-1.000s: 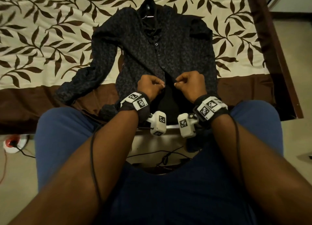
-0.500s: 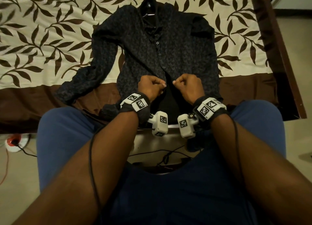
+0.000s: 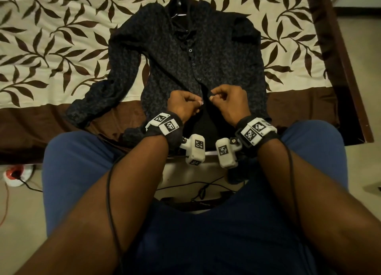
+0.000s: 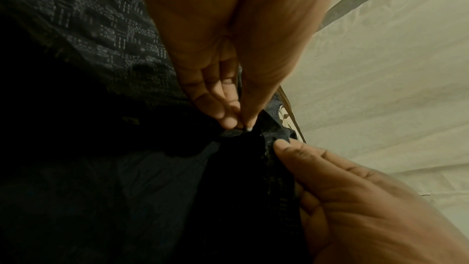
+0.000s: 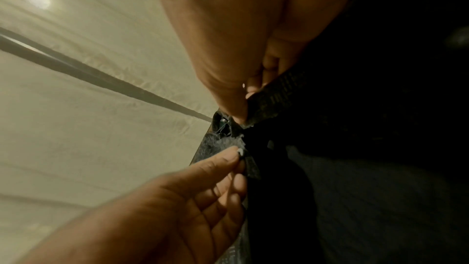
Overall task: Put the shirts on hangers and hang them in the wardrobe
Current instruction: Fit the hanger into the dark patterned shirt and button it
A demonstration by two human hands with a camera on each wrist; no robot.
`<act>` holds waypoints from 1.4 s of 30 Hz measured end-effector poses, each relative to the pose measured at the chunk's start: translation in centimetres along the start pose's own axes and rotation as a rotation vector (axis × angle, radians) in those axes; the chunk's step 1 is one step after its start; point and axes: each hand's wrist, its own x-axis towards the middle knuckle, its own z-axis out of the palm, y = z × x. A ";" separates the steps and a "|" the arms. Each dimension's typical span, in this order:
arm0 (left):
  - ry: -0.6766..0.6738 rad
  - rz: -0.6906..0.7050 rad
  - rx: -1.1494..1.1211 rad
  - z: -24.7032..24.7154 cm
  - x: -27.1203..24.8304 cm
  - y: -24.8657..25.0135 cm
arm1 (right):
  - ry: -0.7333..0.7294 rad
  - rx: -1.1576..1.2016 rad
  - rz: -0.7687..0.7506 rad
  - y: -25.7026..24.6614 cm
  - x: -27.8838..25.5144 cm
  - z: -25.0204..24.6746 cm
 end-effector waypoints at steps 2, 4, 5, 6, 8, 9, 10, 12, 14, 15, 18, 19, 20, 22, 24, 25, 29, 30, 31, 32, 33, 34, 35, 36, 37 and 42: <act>-0.009 -0.003 -0.020 0.0 0.1 0.1 | 0.013 0.002 -0.056 -0.1 -0.2 0.4; -0.024 -0.008 -0.055 -0.1 0.0 0.2 | 0.012 0.006 -0.090 -0.2 -0.4 0.9; -0.033 -0.012 -0.075 -0.1 0.0 0.3 | 0.005 0.008 -0.093 -0.3 -0.5 1.2; -0.041 -0.017 -0.095 -0.1 -0.1 0.4 | -0.004 0.014 -0.089 -0.3 -0.5 1.4; -0.048 -0.022 -0.121 -0.2 -0.2 0.6 | -0.021 0.047 -0.064 -0.4 -0.5 1.6; -0.048 -0.021 -0.123 -0.3 -0.2 0.7 | -0.023 0.078 -0.047 -0.4 -0.5 1.7; -0.049 -0.019 -0.120 -0.4 -0.1 0.7 | -0.021 0.116 -0.031 -0.3 -0.4 1.7; -0.048 -0.015 -0.111 -0.5 -0.1 0.7 | -0.020 0.193 0.005 -0.2 -0.3 1.7; -0.044 -0.014 -0.104 -0.4 0.0 0.6 | -0.028 0.242 0.033 0.0 -0.2 1.7; -0.042 -0.016 -0.101 -0.3 0.1 0.6 | -0.034 0.255 0.040 0.0 -0.2 1.6; -0.043 -0.015 -0.102 -0.3 0.1 0.5 | -0.058 0.263 0.048 0.2 -0.1 1.5; -0.047 -0.016 -0.110 -0.3 0.0 0.6 | -0.066 0.258 0.045 0.2 -0.2 1.5; -0.051 -0.018 -0.117 -0.3 0.1 0.6 | -0.070 0.257 0.040 0.2 -0.2 1.5; -0.051 -0.016 -0.119 -0.4 0.0 0.6 | -0.064 0.269 0.039 0.1 -0.2 1.4; -0.039 -0.006 -0.105 -0.3 0.1 0.6 | -0.049 0.282 0.043 0.0 -0.3 1.4; -0.030 0.002 -0.094 -0.2 0.1 0.5 | -0.043 0.285 0.048 -0.1 -0.3 1.4; -0.013 0.023 -0.042 -0.2 0.3 0.4 | -0.043 0.298 0.064 -0.1 -0.4 1.3; -0.020 0.020 -0.041 -0.2 0.3 0.3 | -0.051 0.306 0.072 -0.1 -0.4 1.2; -0.029 0.011 -0.048 -0.2 0.3 0.4 | -0.058 0.315 0.078 -0.1 -0.5 1.2; -0.040 0.000 -0.059 -0.2 0.3 0.5 | -0.064 0.324 0.078 -0.1 -0.5 1.1; -0.051 -0.009 -0.067 -0.3 0.3 0.7 | -0.065 0.321 0.070 0.0 -0.5 1.1; -0.065 -0.017 -0.069 -0.3 0.3 0.9 | -0.060 0.302 0.053 0.0 -0.5 1.1; -0.078 -0.023 -0.067 -0.4 0.4 1.0 | -0.050 0.266 0.027 0.0 -0.5 1.1; -0.089 -0.025 -0.066 -0.4 0.5 1.1 | -0.039 0.224 0.000 0.0 -0.5 1.1; -0.095 -0.026 -0.064 -0.4 0.6 1.2 | -0.028 0.187 -0.024 0.0 -0.5 1.2; -0.106 -0.046 -0.069 -0.7 0.7 1.6 | 0.031 0.045 -0.159 0.6 -0.7 1.6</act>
